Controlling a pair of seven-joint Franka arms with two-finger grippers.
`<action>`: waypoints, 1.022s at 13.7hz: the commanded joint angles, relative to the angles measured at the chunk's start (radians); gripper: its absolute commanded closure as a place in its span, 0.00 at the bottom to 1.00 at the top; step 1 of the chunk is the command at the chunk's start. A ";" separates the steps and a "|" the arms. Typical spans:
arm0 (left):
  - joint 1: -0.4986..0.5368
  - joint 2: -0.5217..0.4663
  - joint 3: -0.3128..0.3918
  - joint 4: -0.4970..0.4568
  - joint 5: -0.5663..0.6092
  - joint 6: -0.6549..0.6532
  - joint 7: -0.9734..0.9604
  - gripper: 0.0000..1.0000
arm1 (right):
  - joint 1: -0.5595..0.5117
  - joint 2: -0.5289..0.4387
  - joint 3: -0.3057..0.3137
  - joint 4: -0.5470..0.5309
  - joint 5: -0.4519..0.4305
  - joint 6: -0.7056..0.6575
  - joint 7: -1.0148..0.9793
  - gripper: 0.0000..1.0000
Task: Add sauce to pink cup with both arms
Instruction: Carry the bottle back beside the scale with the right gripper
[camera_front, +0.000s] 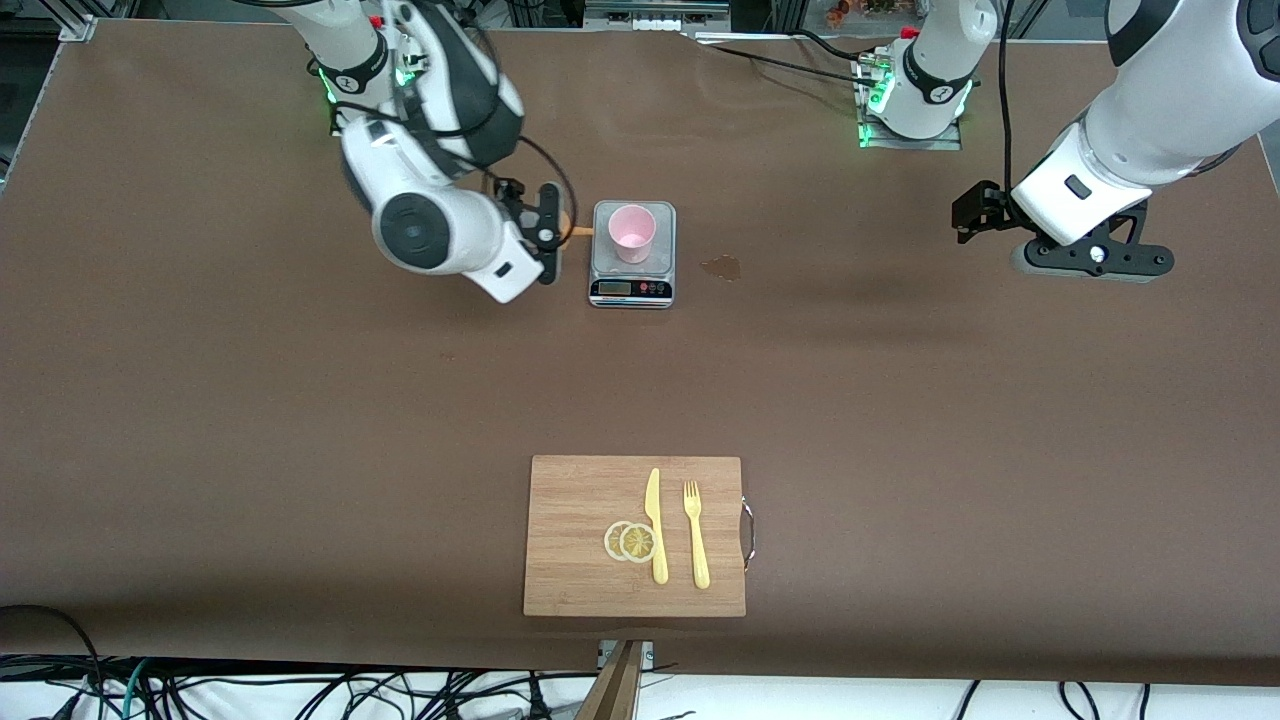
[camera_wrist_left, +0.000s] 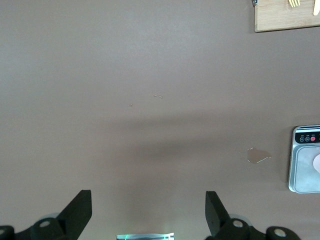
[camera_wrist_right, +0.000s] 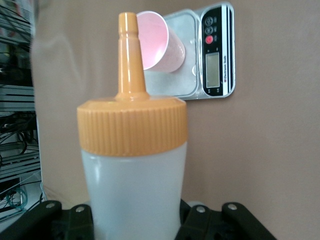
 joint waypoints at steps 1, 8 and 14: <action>-0.001 0.012 -0.004 0.027 -0.001 -0.006 -0.010 0.00 | -0.123 -0.076 0.012 -0.066 0.087 -0.024 -0.206 1.00; -0.001 0.012 -0.010 0.027 -0.001 -0.008 -0.010 0.00 | -0.472 -0.077 0.006 -0.147 0.203 -0.145 -0.778 1.00; -0.001 0.012 -0.010 0.027 0.001 -0.008 -0.010 0.00 | -0.598 0.079 -0.077 -0.169 0.303 -0.271 -1.223 1.00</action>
